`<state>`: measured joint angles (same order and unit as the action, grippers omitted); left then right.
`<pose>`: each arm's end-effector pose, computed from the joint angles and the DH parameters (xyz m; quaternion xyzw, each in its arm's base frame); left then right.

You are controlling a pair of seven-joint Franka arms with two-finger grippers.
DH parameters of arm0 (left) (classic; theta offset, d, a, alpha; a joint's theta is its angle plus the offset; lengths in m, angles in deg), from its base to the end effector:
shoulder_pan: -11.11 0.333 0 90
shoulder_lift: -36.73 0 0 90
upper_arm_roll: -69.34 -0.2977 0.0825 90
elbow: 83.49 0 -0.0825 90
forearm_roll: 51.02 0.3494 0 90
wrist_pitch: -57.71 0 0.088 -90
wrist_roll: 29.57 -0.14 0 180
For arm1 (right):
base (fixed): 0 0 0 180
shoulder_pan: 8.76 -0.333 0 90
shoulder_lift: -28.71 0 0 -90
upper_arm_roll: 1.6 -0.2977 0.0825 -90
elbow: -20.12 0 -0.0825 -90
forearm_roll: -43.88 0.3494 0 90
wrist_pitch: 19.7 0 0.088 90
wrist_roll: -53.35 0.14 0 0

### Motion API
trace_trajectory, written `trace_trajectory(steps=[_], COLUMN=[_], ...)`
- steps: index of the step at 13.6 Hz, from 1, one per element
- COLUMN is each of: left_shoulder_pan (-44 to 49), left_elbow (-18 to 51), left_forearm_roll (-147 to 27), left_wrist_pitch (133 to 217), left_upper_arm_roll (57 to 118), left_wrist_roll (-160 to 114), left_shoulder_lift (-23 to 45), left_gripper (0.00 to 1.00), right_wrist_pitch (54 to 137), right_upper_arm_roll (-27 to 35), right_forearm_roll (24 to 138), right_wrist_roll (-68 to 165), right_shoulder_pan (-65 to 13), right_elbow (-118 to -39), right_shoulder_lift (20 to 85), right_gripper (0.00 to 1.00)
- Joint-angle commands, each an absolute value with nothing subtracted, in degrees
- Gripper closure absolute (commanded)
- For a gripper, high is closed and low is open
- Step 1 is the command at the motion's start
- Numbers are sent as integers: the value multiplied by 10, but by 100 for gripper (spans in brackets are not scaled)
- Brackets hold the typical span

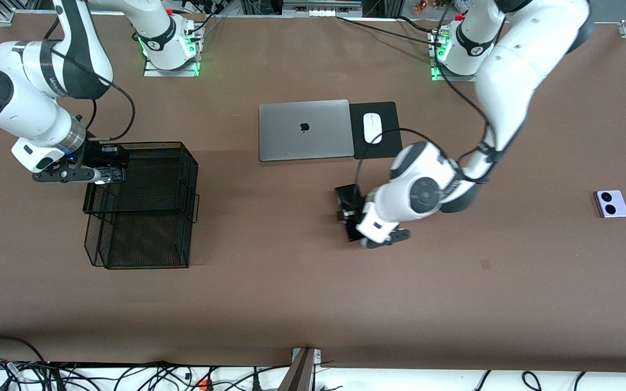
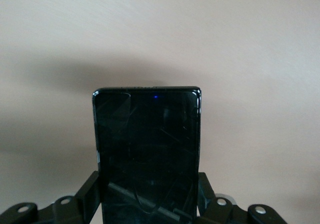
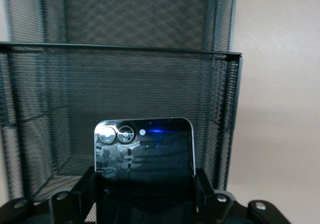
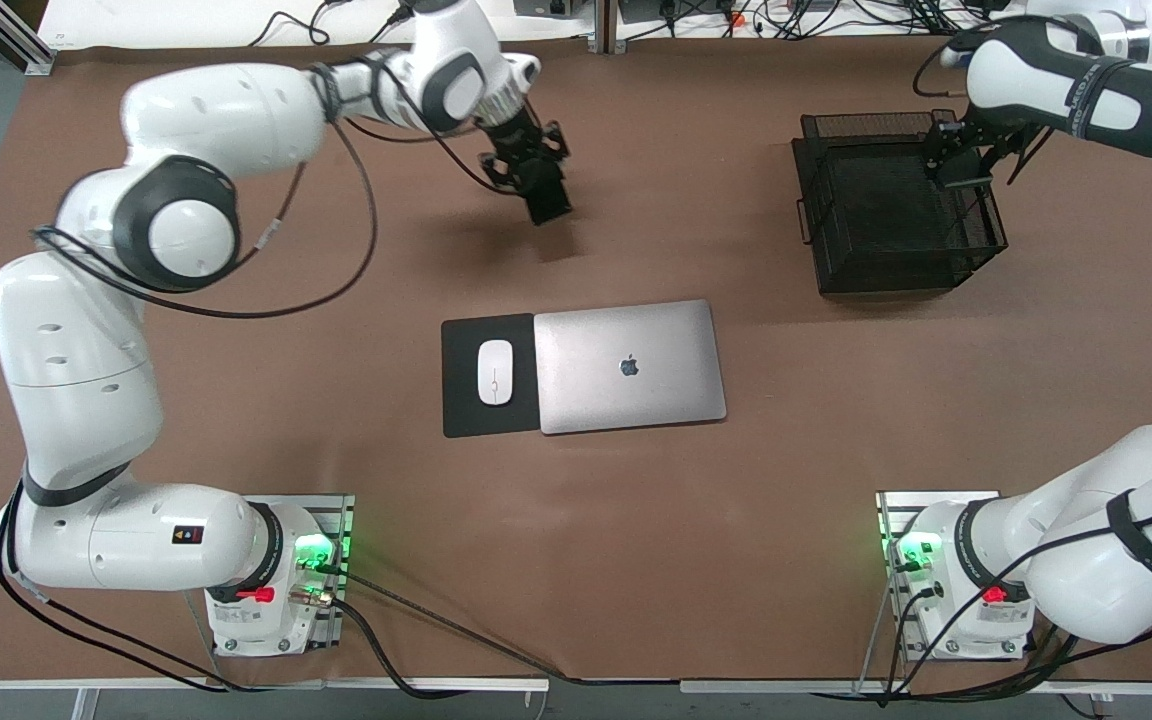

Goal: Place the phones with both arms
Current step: 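Carry the flip phone into the basket with the right gripper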

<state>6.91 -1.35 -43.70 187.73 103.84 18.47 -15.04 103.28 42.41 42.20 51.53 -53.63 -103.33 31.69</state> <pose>0.5862 -0.3672 0.2015 0.9731 0.1419 -0.0919 0.1563 0.5072 0.0064 0.3473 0.9988 0.0315 -0.0232 0.0300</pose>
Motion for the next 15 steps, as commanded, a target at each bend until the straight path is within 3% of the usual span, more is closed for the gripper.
trace_trajectory(steps=[1,3,5,6,7,9,12,15], left_shoulder_pan=[-23,-46,-69,-78,-77,-74,-47,9], left_elbow=[-45,-45,-41,-42,-42,-41,-26,-32], left_forearm_roll=[-446,-446,-443,-446,-441,-442,-442,-439], left_wrist_pitch=[1916,1917,1943,1946,1946,1946,1903,1732], left_upper_arm_roll=[977,951,949,949,949,949,949,948], left_wrist_roll=[201,195,196,204,206,208,239,235], left_shoulder_lift=[-164,-162,-166,-165,-163,-160,-115,-48], left_gripper=[65,57,57,15,4,0,0,0], right_wrist_pitch=[1070,1080,1084,1090,1089,1083,1060,962], right_upper_arm_roll=[428,428,428,427,427,427,426,425], right_forearm_roll=[466,534,560,560,560,560,559,550], right_wrist_roll=[464,397,375,375,376,379,381,392], right_shoulder_pan=[-518,-496,-494,-494,-494,-494,-495,-497], right_elbow=[-1031,-1027,-1019,-1018,-1016,-1004,-969,-886], right_shoulder_lift=[359,396,419,421,422,429,432,434], right_gripper=[100,100,100,100,88,0,0,0])
